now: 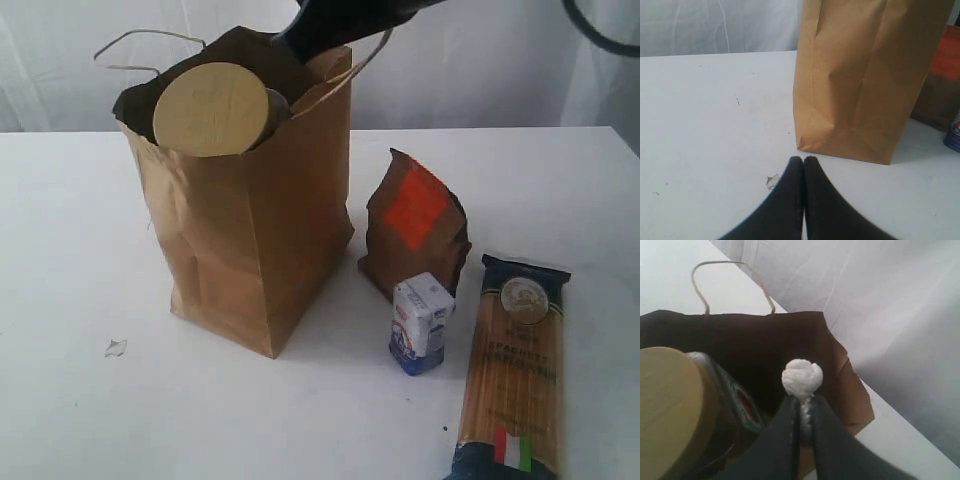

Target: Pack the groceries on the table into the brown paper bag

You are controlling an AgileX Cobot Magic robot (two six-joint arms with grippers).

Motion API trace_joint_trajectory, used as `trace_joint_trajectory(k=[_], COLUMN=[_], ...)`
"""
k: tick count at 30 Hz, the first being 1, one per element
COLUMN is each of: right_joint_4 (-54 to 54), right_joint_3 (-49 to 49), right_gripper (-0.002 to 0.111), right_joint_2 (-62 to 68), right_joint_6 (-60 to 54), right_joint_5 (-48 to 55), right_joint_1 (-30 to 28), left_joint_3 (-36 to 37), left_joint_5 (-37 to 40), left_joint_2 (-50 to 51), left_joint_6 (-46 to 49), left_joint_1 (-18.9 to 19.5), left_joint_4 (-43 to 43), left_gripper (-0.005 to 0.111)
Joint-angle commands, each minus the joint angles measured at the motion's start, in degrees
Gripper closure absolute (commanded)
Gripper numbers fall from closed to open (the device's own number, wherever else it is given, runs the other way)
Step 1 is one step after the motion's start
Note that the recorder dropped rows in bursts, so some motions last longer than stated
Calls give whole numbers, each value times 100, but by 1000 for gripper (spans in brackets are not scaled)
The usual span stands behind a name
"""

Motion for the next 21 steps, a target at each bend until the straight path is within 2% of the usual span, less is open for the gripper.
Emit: trace_joint_trajectory(k=[1, 21], right_joint_4=[-1, -1], right_joint_3=[-334, -573], right_gripper=[103, 103], right_joint_2=[367, 1188], right_joint_6=[54, 54], right_joint_5=[-136, -359], right_joint_1=[-65, -101], left_joint_3=[17, 17], left_joint_5=[1, 1], left_joint_2=[-25, -25], left_joint_6=[1, 1], left_joint_1=[10, 10], left_joint_4=[5, 5], left_gripper=[107, 107])
